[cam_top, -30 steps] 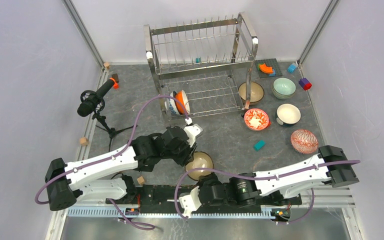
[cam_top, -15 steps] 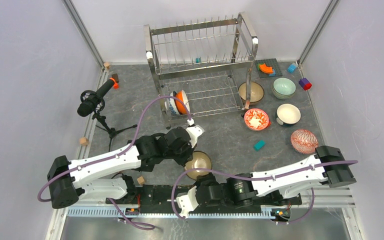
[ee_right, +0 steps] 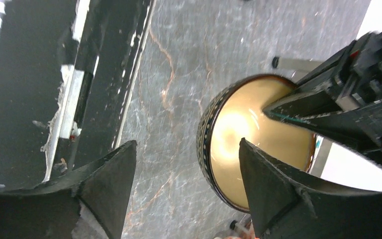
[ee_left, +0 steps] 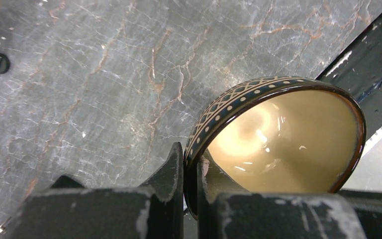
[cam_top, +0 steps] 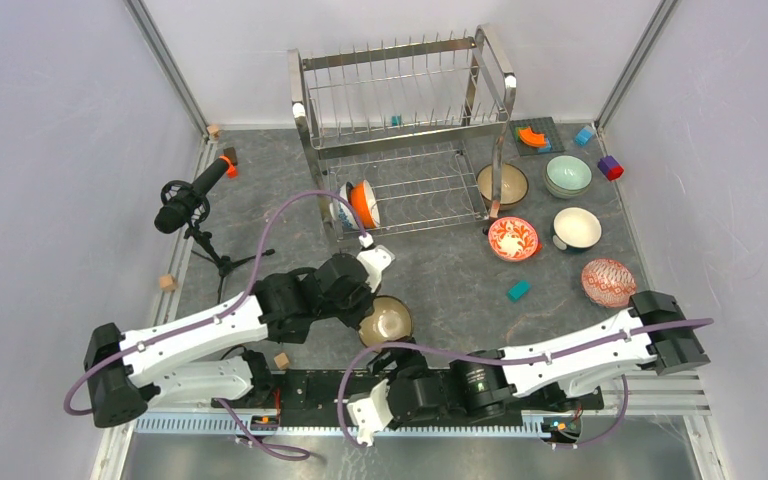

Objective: Unload the bowls from the dish rack
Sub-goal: Place the bowl with the bowl.

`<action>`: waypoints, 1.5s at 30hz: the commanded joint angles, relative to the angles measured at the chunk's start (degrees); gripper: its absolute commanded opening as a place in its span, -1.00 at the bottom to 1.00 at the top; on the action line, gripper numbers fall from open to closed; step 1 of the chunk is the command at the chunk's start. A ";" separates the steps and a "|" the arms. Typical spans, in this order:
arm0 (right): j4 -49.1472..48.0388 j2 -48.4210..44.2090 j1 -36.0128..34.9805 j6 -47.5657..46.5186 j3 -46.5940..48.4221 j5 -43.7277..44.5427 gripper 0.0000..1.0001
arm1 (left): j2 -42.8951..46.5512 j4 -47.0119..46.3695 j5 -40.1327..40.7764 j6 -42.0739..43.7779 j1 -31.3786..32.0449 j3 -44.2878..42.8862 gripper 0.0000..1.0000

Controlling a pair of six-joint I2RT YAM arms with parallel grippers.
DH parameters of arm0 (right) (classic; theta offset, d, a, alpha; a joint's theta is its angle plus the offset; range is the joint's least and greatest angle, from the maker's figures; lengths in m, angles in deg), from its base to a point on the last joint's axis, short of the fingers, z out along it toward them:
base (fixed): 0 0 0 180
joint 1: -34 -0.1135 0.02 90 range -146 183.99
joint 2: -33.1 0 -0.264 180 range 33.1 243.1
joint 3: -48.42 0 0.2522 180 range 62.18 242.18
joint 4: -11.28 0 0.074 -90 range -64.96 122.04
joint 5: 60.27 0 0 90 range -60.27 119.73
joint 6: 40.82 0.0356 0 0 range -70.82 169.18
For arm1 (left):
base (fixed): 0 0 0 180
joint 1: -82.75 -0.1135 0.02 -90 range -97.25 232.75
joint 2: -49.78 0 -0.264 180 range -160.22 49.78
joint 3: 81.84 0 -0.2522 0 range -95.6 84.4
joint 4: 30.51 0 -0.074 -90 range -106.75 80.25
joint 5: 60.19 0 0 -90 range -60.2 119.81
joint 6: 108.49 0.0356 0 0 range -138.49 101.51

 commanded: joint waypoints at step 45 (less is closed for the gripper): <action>-33.13 -16.55 29.80 70.61 -15.51 8.93 0.63 | -2.91 2.37 24.44 -25.44 -4.04 -2.72 -0.96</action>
